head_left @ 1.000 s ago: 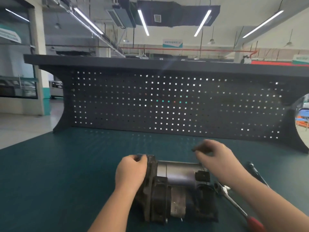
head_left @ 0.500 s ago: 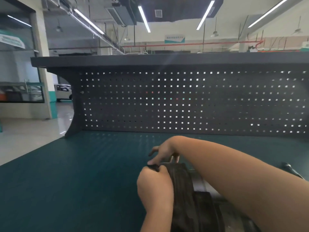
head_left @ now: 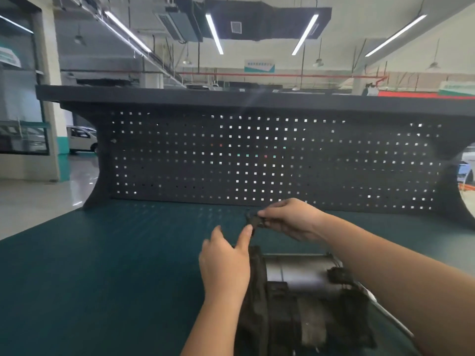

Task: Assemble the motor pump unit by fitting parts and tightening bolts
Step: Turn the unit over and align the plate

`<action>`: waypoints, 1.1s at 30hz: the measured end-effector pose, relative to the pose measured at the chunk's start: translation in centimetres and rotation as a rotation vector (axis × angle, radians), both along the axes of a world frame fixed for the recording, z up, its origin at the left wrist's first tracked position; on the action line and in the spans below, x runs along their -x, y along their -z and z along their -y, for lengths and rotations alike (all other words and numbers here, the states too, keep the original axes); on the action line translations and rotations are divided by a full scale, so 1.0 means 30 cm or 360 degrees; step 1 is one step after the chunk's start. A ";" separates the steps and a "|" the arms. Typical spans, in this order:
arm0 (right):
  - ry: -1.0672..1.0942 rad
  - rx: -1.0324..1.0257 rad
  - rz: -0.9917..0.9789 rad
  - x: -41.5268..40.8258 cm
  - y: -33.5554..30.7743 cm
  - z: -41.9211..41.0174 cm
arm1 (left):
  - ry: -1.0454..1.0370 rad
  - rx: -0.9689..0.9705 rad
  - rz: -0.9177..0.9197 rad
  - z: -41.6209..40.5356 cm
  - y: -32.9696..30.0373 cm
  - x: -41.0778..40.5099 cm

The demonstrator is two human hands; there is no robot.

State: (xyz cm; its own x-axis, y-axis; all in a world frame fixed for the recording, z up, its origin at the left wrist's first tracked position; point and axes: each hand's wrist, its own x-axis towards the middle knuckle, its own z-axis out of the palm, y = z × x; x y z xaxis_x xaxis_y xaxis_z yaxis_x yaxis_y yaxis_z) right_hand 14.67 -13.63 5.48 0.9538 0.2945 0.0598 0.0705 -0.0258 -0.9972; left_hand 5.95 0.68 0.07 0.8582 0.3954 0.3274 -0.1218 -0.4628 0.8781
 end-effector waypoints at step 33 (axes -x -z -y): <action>0.0358 0.0567 0.0352 0.467 0.178 0.391 | 0.1162 -0.0543 0.0233 0.205 0.022 0.118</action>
